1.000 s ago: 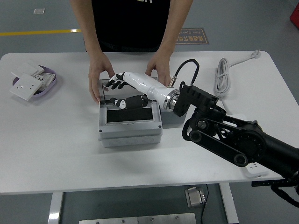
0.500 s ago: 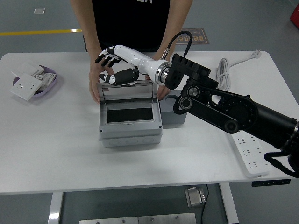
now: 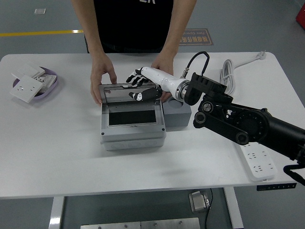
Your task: Pick up the cylinder from the cube,place it in the box,flap close box
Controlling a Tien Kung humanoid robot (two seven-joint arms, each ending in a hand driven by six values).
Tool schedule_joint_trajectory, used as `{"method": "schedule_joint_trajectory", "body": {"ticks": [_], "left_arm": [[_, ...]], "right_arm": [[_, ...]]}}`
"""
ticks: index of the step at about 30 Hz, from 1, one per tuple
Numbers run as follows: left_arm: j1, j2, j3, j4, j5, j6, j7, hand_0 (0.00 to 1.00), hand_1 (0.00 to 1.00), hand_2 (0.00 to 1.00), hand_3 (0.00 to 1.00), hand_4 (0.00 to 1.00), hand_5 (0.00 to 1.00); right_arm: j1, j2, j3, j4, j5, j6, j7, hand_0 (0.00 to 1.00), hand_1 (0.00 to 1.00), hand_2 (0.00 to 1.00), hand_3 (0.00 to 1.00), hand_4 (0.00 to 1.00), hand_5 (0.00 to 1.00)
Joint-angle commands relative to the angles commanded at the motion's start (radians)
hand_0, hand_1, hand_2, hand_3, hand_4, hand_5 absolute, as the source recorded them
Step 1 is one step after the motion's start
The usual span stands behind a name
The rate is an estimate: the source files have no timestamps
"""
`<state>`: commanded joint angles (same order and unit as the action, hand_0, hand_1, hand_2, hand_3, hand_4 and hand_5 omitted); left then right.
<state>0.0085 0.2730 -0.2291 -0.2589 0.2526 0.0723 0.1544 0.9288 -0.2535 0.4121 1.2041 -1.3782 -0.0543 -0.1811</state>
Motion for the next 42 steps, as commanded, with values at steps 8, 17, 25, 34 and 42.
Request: {"method": "schedule_joint_trajectory", "body": {"ticks": [8,17,25,34,42], "left_arm": [[0.004,-0.003,0.008,-0.001,-0.009,0.001,-0.004,0.569,0.601,0.558,0.591,0.670,0.211],[0.016,-0.019,-0.013,0.001,0.017,0.001,0.008,0.569,0.601,0.558,0.591,0.670,0.211],[0.021,-0.019,-0.014,0.004,0.016,0.004,0.007,0.568,0.601,0.558,0.590,0.670,0.210],[0.038,-0.029,-0.035,0.007,0.033,0.003,0.016,0.569,0.602,0.557,0.590,0.670,0.211],[0.046,-0.037,-0.022,0.008,0.011,0.004,0.009,0.568,0.601,0.557,0.590,0.669,0.209]], "right_arm": [[-0.060,-0.051,-0.050,0.185,-0.120,-0.050,-0.051,0.768,0.683,0.703,0.731,0.684,0.320],[-0.135,-0.021,-0.105,0.232,-0.275,-0.113,-0.074,0.766,0.682,0.703,0.729,0.678,0.326],[-0.177,-0.076,0.022,0.259,-0.231,-0.121,-0.051,0.764,0.683,0.700,0.724,0.671,0.335],[-0.315,-0.163,0.272,0.359,-0.058,-0.056,0.003,0.758,0.679,0.698,0.722,0.664,0.335],[-0.490,-0.136,0.548,0.260,-0.001,-0.048,0.073,0.749,0.674,0.697,0.716,0.662,0.335]]}}
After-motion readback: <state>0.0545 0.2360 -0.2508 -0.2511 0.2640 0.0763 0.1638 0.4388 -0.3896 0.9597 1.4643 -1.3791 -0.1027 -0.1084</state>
